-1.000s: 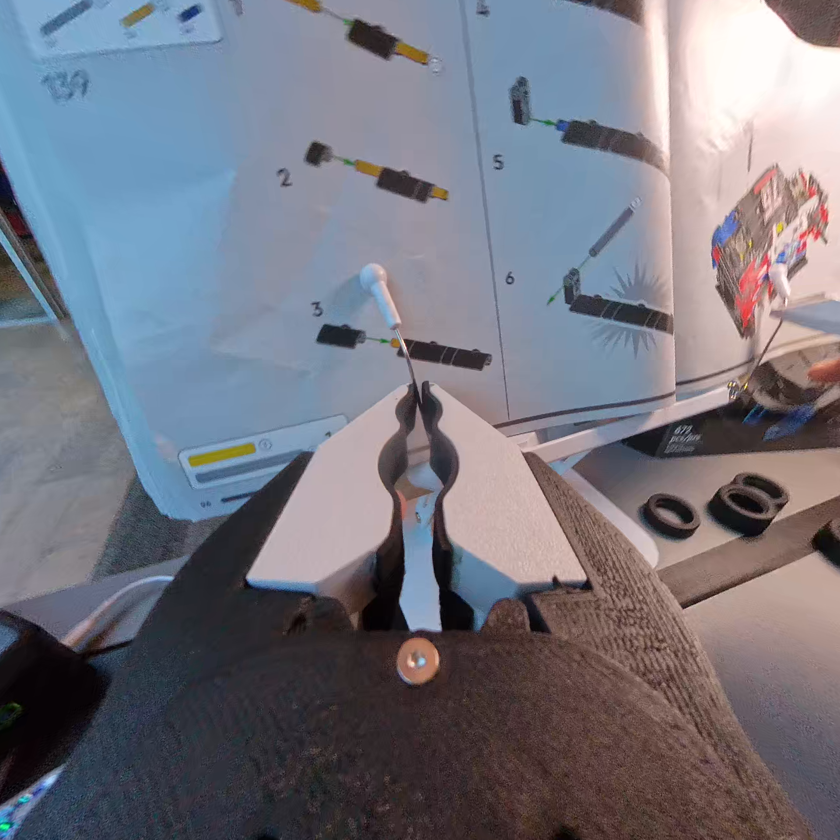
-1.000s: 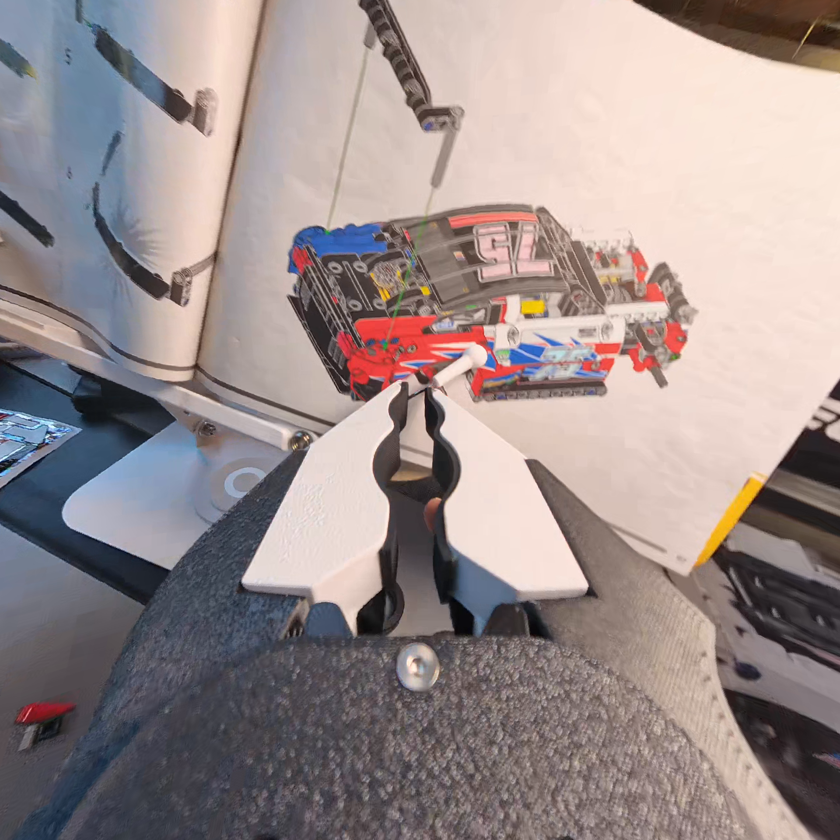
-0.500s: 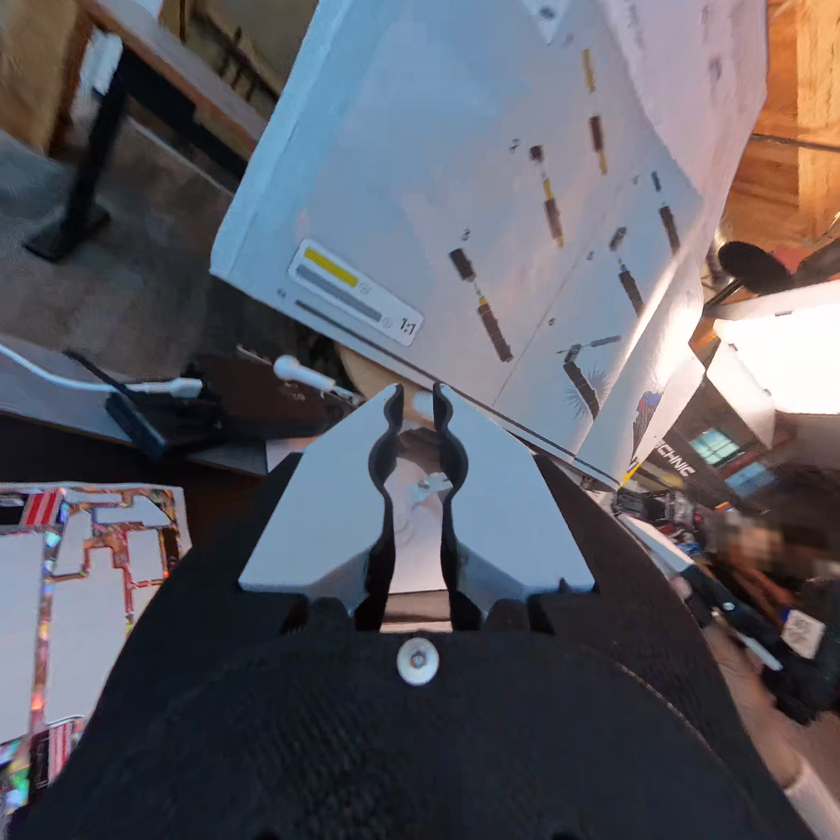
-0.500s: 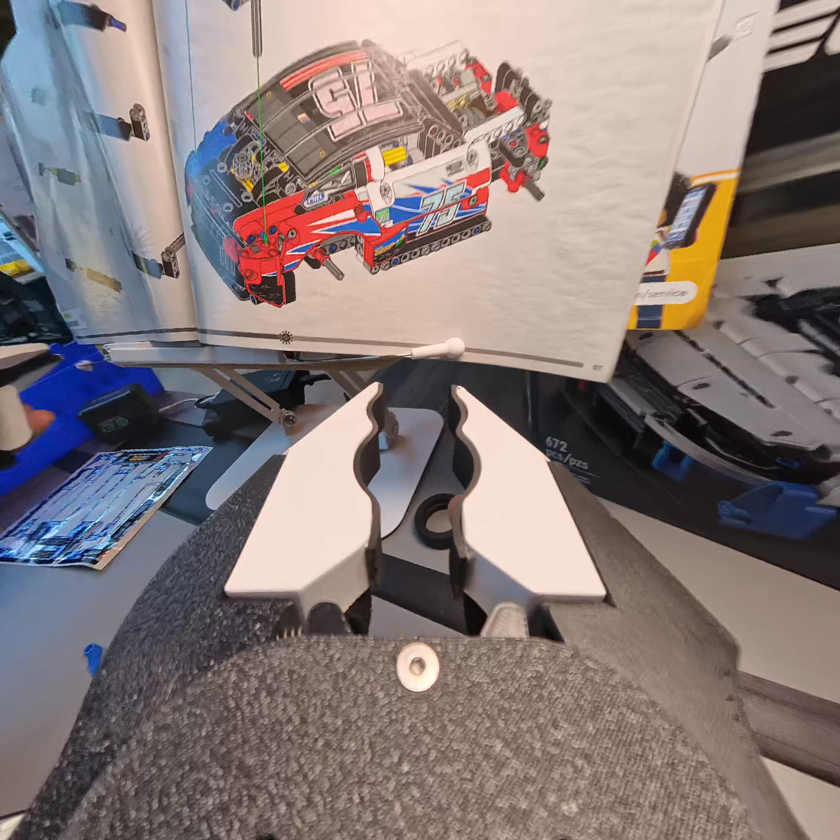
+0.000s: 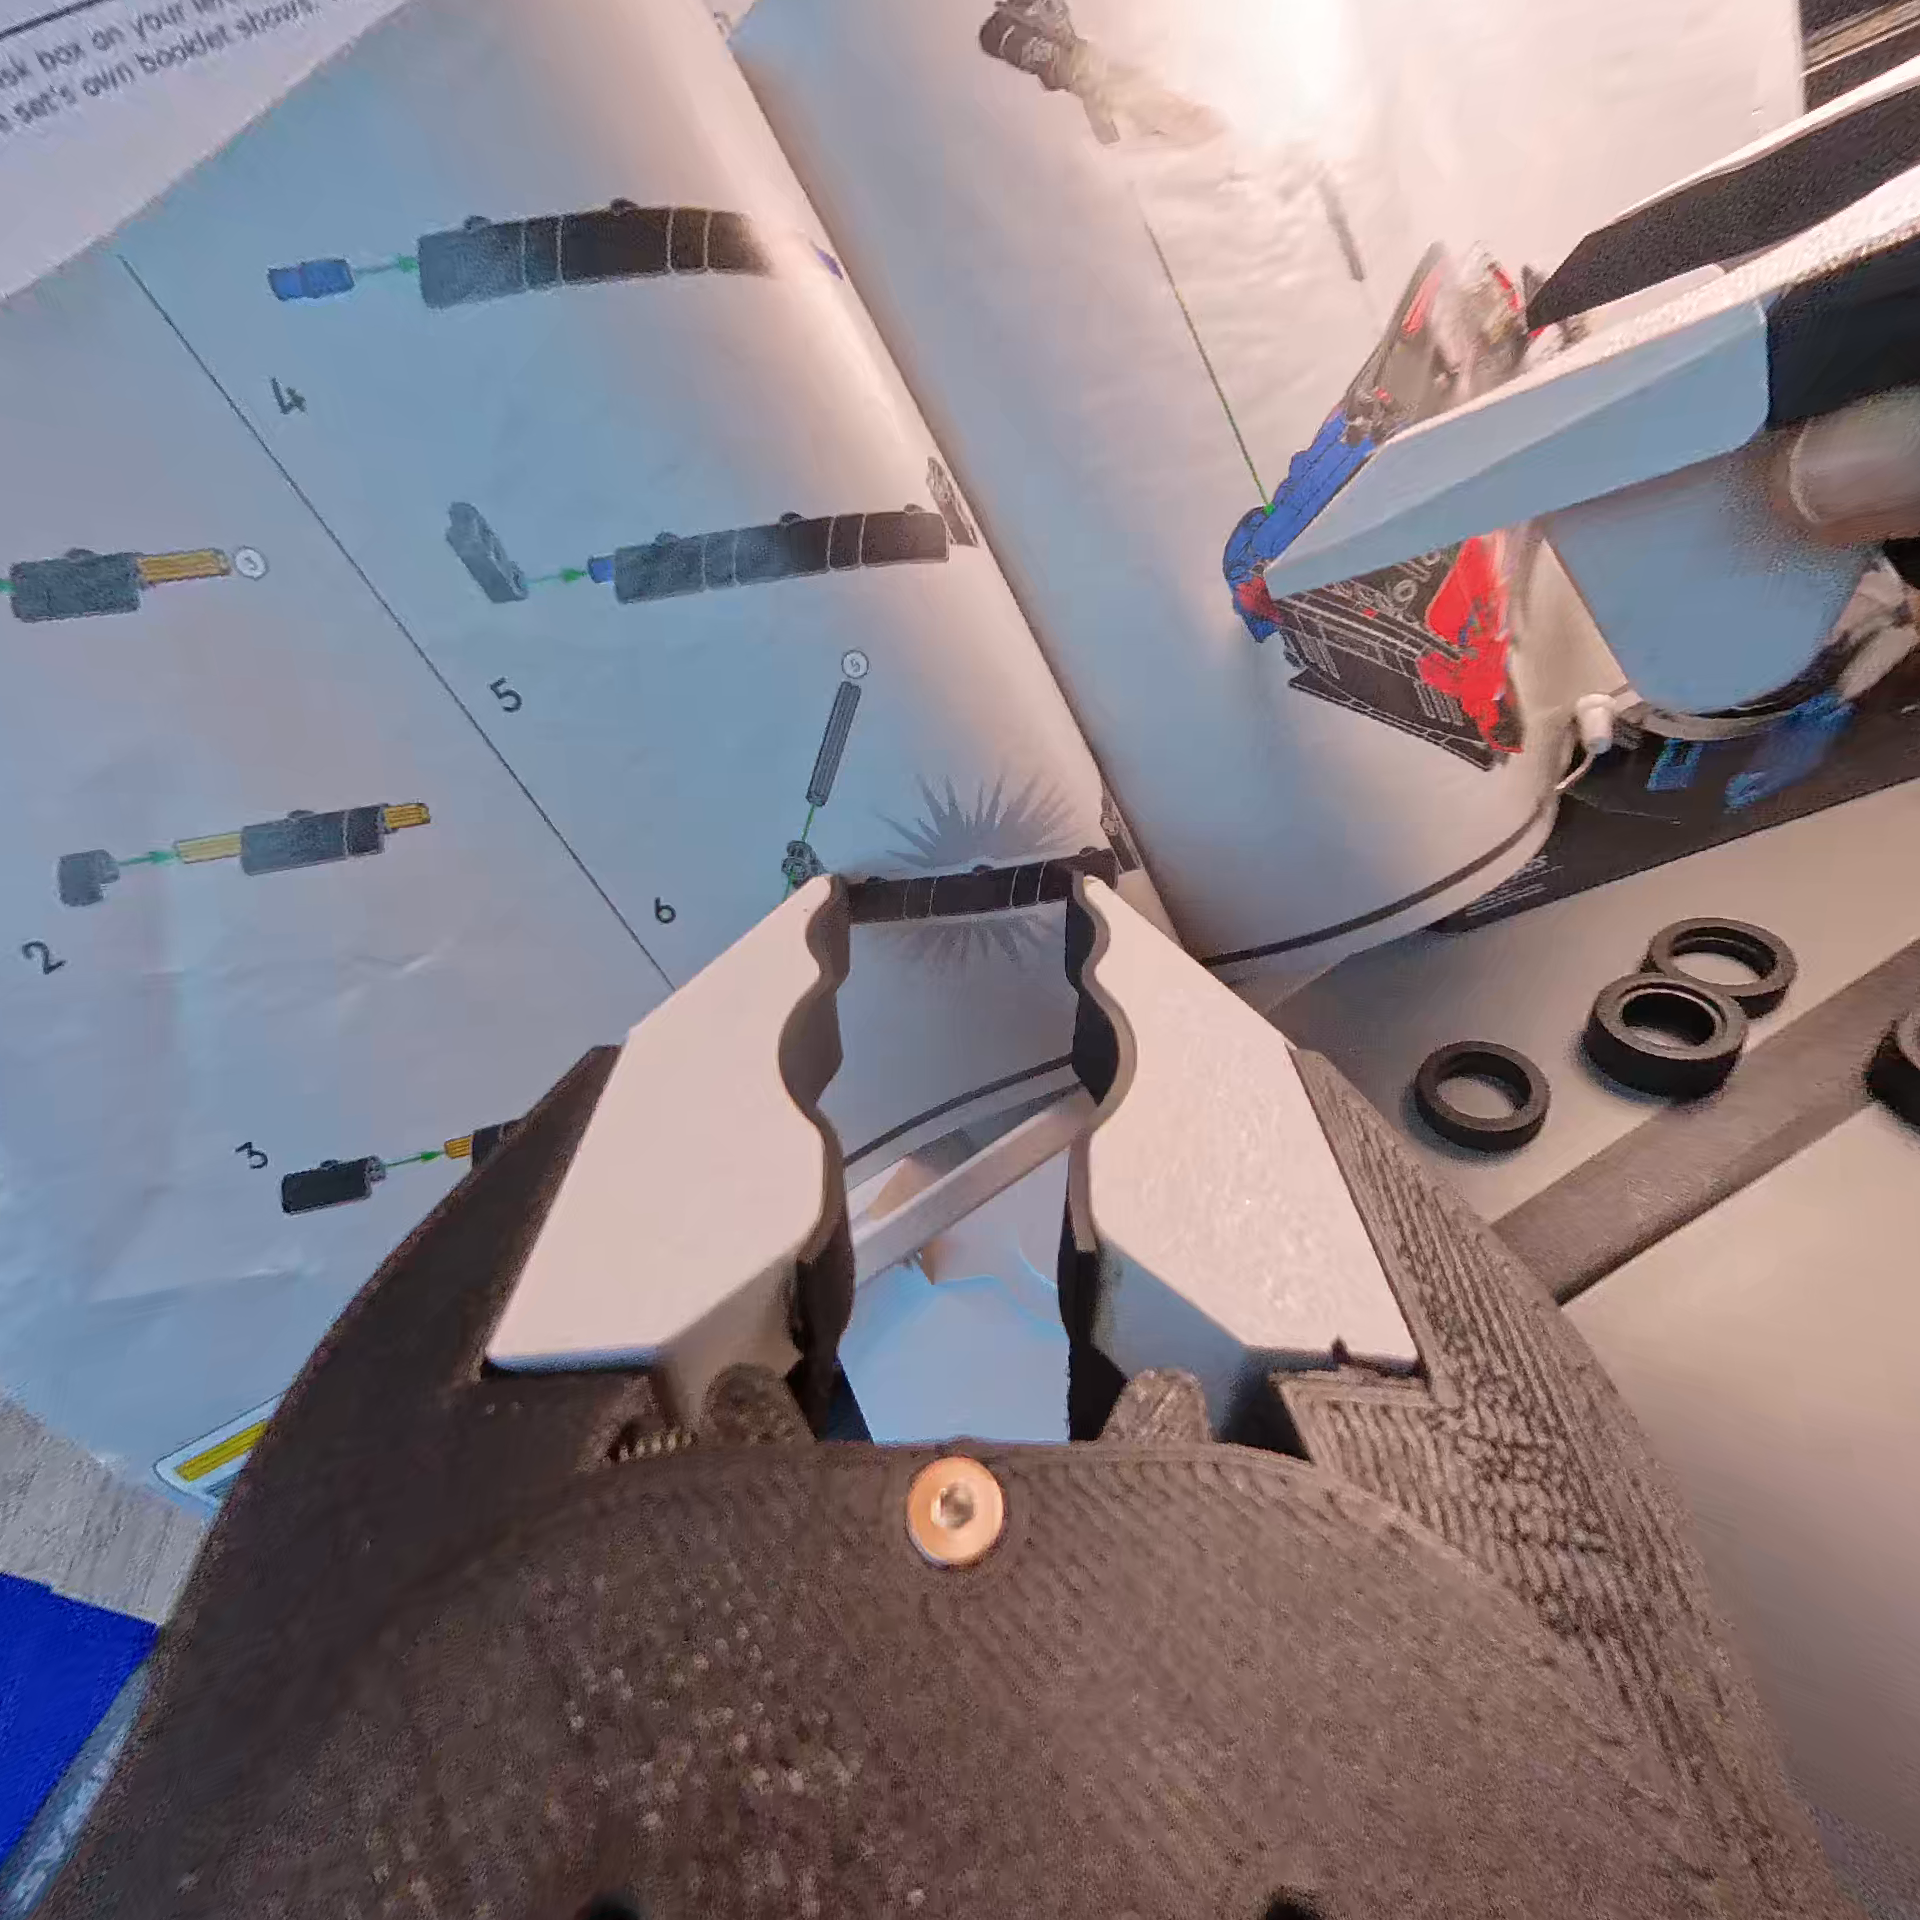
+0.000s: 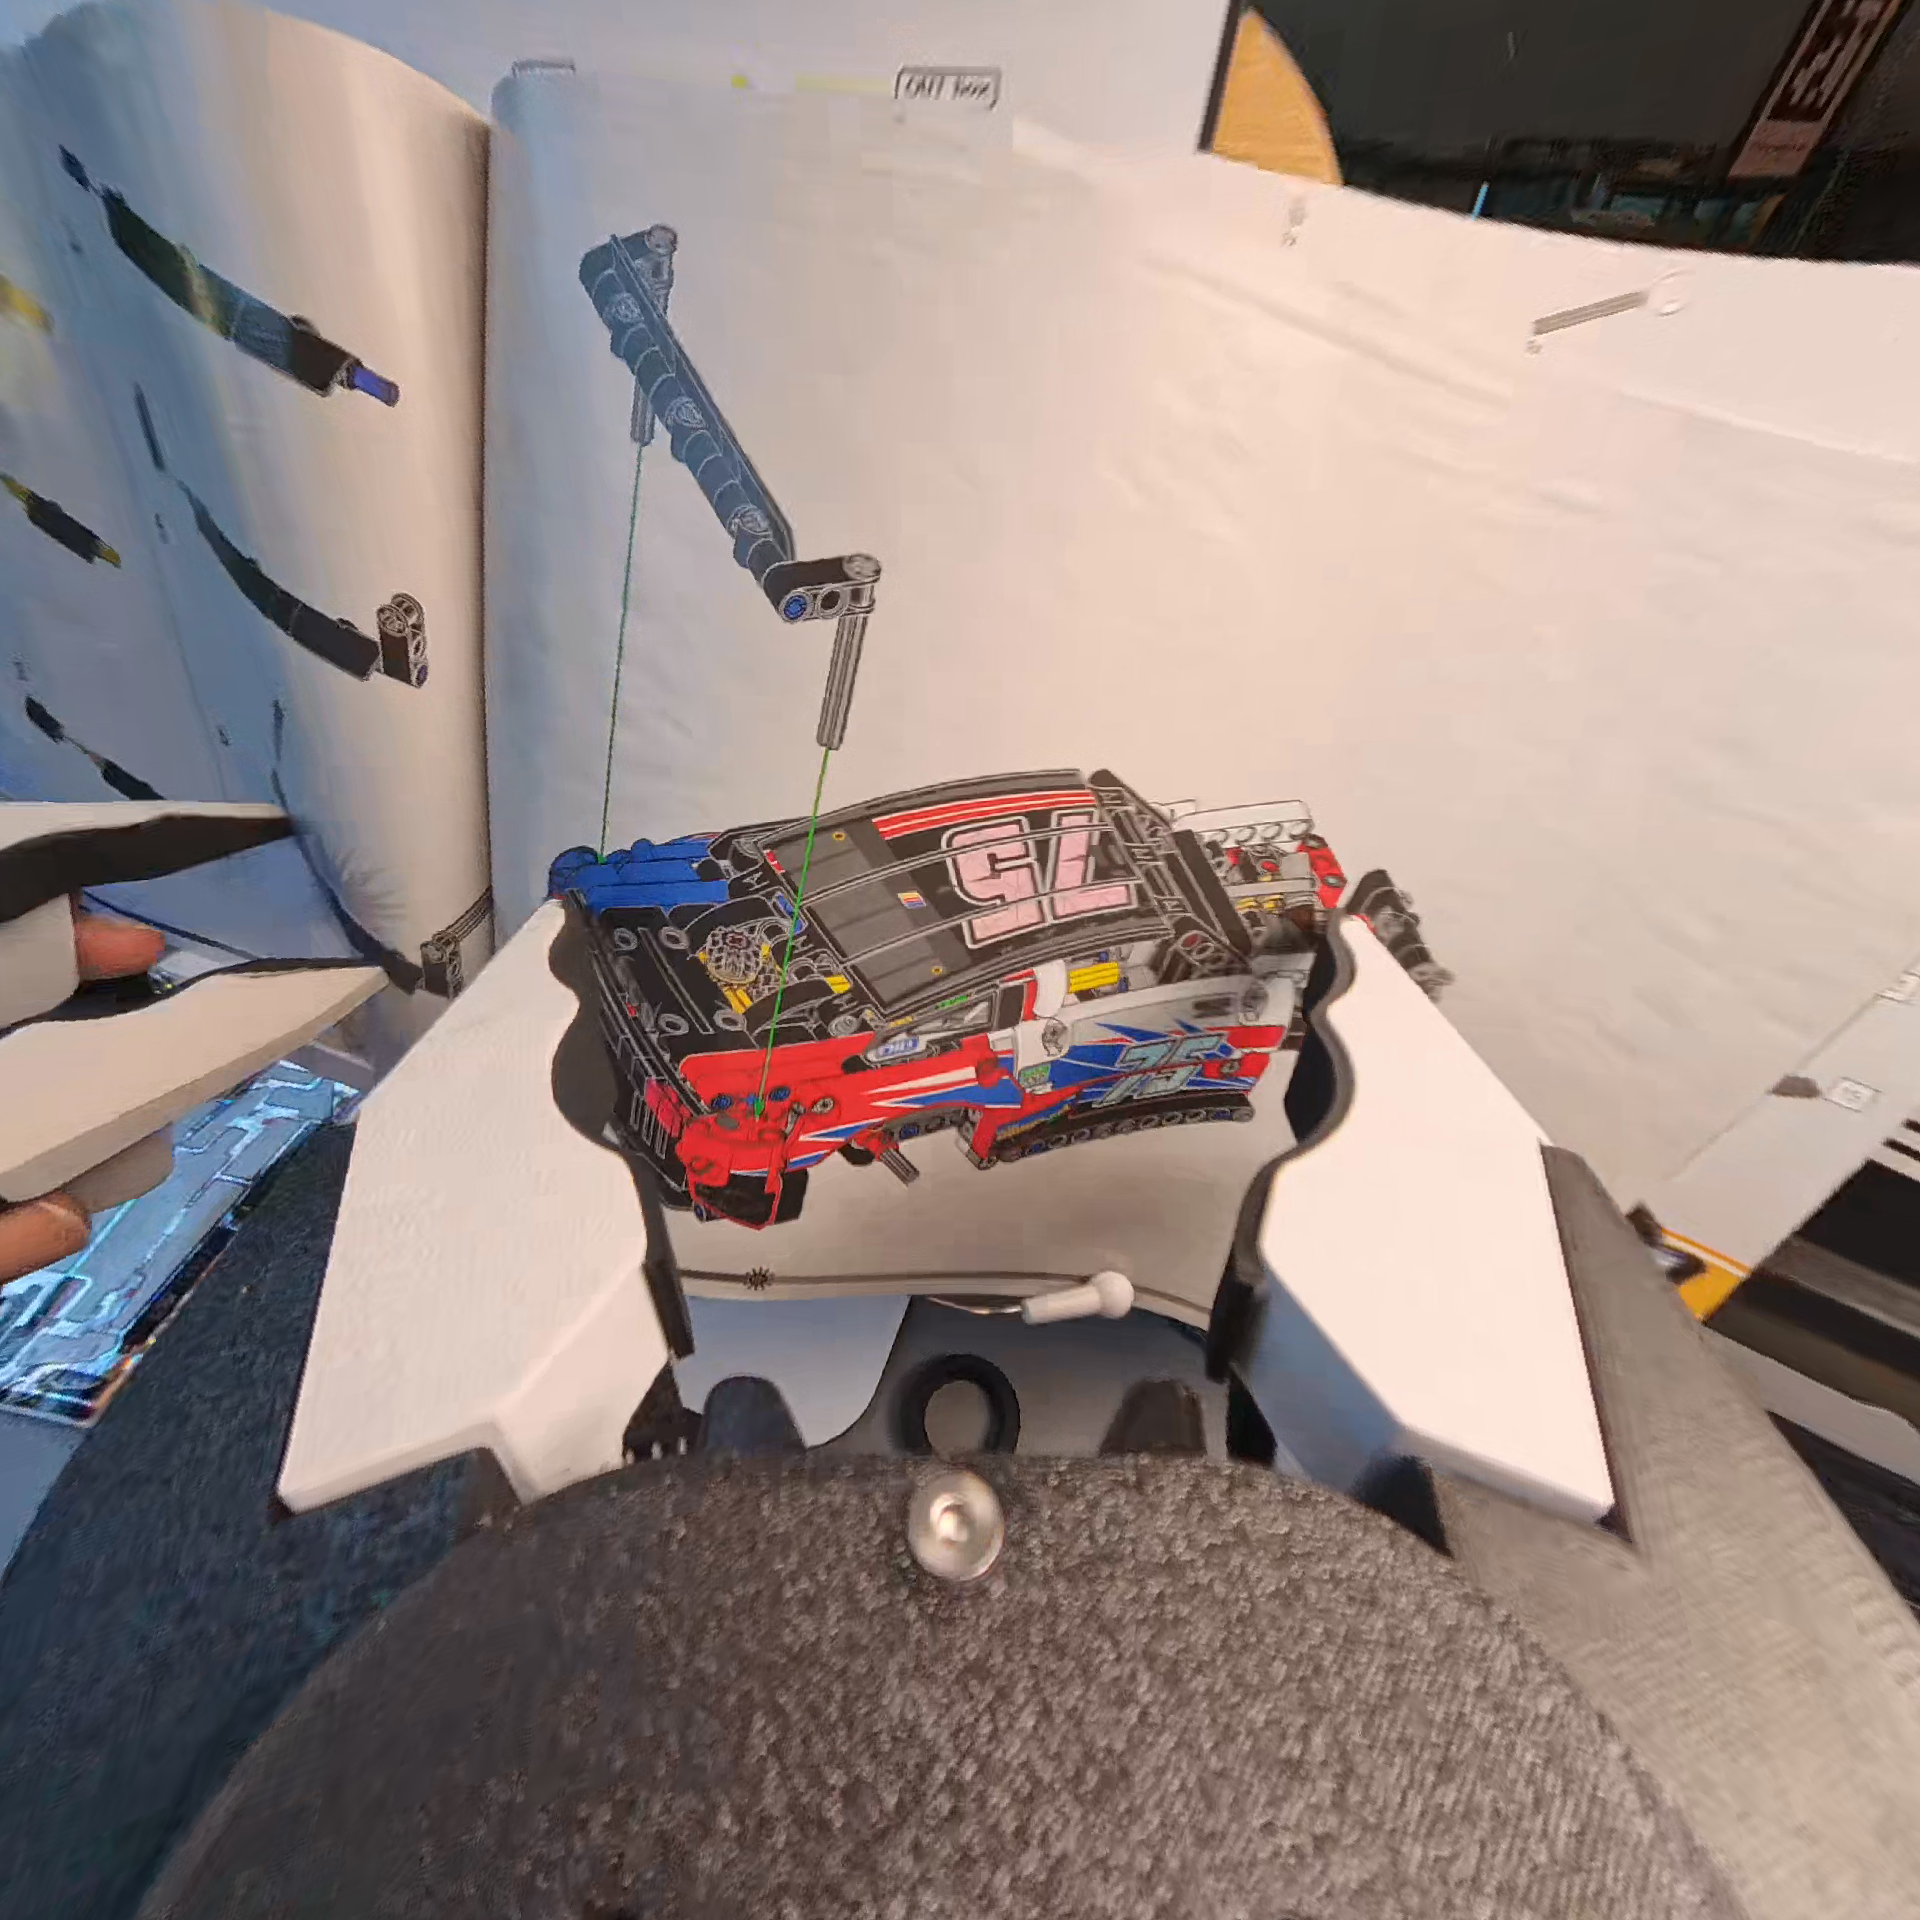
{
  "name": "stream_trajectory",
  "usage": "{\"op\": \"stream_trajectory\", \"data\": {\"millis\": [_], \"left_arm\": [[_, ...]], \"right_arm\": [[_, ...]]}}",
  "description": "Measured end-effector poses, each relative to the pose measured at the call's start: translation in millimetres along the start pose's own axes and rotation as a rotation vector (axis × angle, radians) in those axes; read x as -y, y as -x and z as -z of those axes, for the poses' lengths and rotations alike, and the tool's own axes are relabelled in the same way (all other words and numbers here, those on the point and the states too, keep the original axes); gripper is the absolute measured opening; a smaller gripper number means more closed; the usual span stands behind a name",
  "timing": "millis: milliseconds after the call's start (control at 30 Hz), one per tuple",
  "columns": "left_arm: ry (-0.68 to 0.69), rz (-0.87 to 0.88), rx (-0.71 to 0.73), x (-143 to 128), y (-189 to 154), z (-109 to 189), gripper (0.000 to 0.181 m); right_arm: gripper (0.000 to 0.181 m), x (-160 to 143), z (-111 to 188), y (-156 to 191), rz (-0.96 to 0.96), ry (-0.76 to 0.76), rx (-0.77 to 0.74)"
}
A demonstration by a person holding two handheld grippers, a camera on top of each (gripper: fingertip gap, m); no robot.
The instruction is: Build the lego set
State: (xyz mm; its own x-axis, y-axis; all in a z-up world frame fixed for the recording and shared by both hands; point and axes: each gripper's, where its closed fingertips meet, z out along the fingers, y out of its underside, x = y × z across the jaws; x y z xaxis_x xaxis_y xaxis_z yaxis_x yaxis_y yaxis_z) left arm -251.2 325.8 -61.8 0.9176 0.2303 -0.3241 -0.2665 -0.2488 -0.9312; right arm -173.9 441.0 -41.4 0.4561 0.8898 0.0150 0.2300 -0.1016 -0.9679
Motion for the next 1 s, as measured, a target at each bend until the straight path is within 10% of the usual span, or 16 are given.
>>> {"op": "stream_trajectory", "data": {"millis": [400, 600, 700, 1000], "left_arm": [[-0.045, 0.123, -0.063, -2.5, -3.8, 7.2, 0.043], [-0.061, 0.089, -0.084, 4.1, -8.5, 17.2, 0.045], [-0.058, 0.099, -0.084, 1.9, -7.5, 15.6, 0.046], [-0.069, 0.131, -0.124, -2.7, -11.7, 20.2, 0.046]], "right_arm": [[0.001, 1.6, 10.9, 46.7, 0.253, -0.072, -0.003], [0.127, 20.9, 15.6, -11.9, 0.038, -0.117, -0.101], [0.147, 3.1, -4.5, -2.6, -0.105, 0.017, 0.053], [0.086, 3.0, 6.7, 32.4, 0.127, -0.011, -0.01]]}}
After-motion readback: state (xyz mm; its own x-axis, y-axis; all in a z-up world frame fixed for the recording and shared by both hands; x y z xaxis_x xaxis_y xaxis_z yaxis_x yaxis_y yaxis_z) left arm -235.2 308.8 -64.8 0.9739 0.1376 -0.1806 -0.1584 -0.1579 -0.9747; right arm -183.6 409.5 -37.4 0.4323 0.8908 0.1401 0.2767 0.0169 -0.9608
